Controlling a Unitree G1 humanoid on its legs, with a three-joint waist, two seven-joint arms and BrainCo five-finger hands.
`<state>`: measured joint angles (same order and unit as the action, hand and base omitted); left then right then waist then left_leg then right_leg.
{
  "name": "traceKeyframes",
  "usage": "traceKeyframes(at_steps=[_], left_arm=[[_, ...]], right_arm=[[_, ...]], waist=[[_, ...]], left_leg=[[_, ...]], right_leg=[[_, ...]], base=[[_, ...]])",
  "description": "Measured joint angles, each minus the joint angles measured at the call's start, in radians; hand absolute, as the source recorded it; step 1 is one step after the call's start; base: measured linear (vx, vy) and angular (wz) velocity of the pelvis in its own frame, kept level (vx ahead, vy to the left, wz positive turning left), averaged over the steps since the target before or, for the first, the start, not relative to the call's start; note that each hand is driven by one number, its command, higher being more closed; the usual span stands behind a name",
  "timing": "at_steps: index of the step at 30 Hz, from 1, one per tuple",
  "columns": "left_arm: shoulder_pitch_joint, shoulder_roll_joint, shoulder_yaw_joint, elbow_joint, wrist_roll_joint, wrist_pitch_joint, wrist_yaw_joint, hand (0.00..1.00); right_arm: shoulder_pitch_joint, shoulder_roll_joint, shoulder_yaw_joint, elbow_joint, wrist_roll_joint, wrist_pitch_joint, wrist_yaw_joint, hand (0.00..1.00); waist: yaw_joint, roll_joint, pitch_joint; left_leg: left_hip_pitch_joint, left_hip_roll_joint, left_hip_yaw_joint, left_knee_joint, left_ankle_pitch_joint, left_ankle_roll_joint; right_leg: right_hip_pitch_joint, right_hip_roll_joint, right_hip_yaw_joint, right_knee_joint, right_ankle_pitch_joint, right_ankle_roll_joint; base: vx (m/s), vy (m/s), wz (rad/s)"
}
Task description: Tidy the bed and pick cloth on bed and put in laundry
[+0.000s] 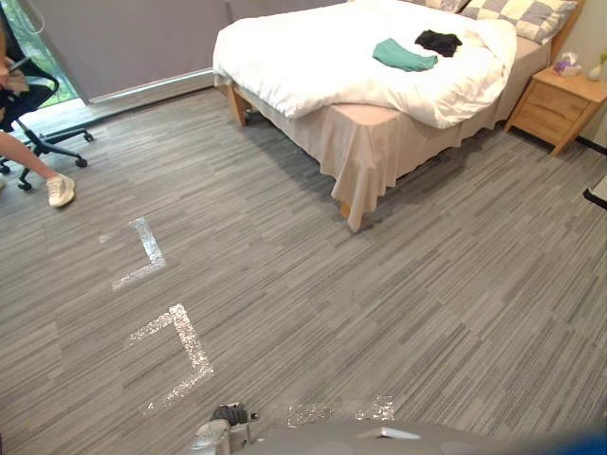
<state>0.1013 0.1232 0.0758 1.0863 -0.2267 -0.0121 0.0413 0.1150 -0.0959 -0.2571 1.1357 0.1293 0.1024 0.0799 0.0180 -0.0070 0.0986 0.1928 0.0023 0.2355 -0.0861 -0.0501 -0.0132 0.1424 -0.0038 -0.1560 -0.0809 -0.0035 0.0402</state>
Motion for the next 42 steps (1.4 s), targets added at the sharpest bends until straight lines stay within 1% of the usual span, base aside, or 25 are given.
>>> traceKeyframes(at_steps=[3, 5, 8, 13, 18, 23, 34, 39, 41, 42], left_arm=[[0.002, 0.001, -0.009, 0.000, 0.000, -0.024, 0.000, 0.00], [0.002, 0.005, -0.022, 0.000, 0.001, -0.029, -0.001, 0.00], [0.000, 0.008, -0.026, 0.000, 0.013, -0.025, -0.015, 0.00], [-0.001, 0.015, -0.031, 0.000, 0.022, -0.017, -0.023, 0.00], [-0.001, 0.017, -0.035, 0.000, 0.023, -0.019, -0.044, 0.00], [-0.001, 0.017, -0.037, 0.000, 0.026, -0.019, -0.042, 0.00], [-0.005, 0.016, -0.046, 0.000, 0.053, -0.016, -0.033, 0.00], [-0.008, 0.017, -0.057, 0.001, 0.064, -0.013, -0.024, 0.00], [-0.015, 0.018, -0.065, 0.001, 0.064, -0.011, -0.020, 0.00], [-0.026, 0.021, -0.074, 0.001, 0.065, -0.002, -0.018, 0.00]], right_arm=[[-0.002, 0.000, 0.006, -0.003, -0.025, -0.003, 0.001, 0.00], [-0.003, -0.002, 0.014, -0.003, -0.025, -0.003, 0.001, 0.00], [-0.003, -0.005, 0.031, -0.003, -0.025, -0.011, 0.001, 0.00], [-0.005, -0.003, 0.035, -0.002, -0.025, -0.011, 0.001, 0.00], [-0.006, -0.003, 0.035, -0.002, -0.024, -0.011, 0.002, 0.00], [-0.006, -0.003, 0.035, -0.002, -0.023, -0.012, 0.003, 0.00], [-0.002, -0.004, 0.039, -0.004, -0.015, -0.033, -0.004, 0.00], [-0.002, -0.005, 0.039, -0.008, -0.003, -0.032, -0.010, 0.00], [-0.002, -0.008, 0.044, -0.008, 0.018, -0.032, -0.018, 0.00], [-0.007, -0.011, 0.051, -0.011, 0.027, -0.032, -0.027, 0.00]], waist=[[0.001, -0.003, 0.002], [0.001, -0.005, 0.004], [0.000, -0.005, 0.004], [0.000, -0.010, 0.007], [-0.001, -0.010, 0.007], [-0.001, -0.008, 0.008], [-0.002, -0.002, 0.013], [-0.005, 0.001, 0.017], [-0.006, 0.000, 0.027], [-0.007, 0.002, 0.040]], left_leg=[[-0.002, 0.000, -0.002, -0.001, 0.002, 0.003], [-0.002, 0.000, -0.003, -0.001, 0.003, 0.004], [0.000, -0.001, -0.005, -0.009, 0.008, 0.013], [0.000, -0.001, -0.008, -0.009, 0.007, 0.010], [0.001, -0.001, -0.004, -0.009, 0.004, 0.005], [0.005, -0.001, -0.001, -0.009, 0.003, 0.004], [0.011, -0.001, 0.009, -0.009, 0.001, 0.002], [0.017, -0.001, 0.027, -0.009, -0.005, 0.002], [0.019, 0.000, 0.034, -0.007, -0.006, 0.003], [0.016, 0.005, 0.046, 0.002, -0.011, 0.007]], right_leg=[[0.002, 0.000, -0.008, -0.008, 0.001, -0.002], [0.003, 0.000, -0.010, -0.009, 0.001, -0.002], [0.003, 0.001, -0.012, -0.011, 0.002, -0.004], [0.004, 0.001, -0.016, -0.011, 0.005, -0.007], [0.006, 0.001, -0.018, -0.011, 0.005, -0.007], [0.006, 0.000, -0.016, -0.010, 0.005, -0.007], [0.006, 0.001, -0.005, -0.008, 0.005, -0.008], [0.004, 0.002, 0.012, -0.005, 0.006, -0.009], [-0.010, 0.001, 0.017, 0.023, -0.006, -0.014], [-0.042, -0.001, 0.020, 0.085, -0.032, -0.010]], base=[[0.00, -0.003, 0.01], [0.00, -0.004, 0.02], [0.02, 0.002, 0.00], [0.04, 0.006, 0.01], [0.02, 0.002, -0.02], [0.00, 0.000, 0.00], [0.00, -0.002, -0.03], [0.02, 0.000, -0.10], [-0.01, 0.016, -0.12], [-0.05, 0.019, -0.30]])
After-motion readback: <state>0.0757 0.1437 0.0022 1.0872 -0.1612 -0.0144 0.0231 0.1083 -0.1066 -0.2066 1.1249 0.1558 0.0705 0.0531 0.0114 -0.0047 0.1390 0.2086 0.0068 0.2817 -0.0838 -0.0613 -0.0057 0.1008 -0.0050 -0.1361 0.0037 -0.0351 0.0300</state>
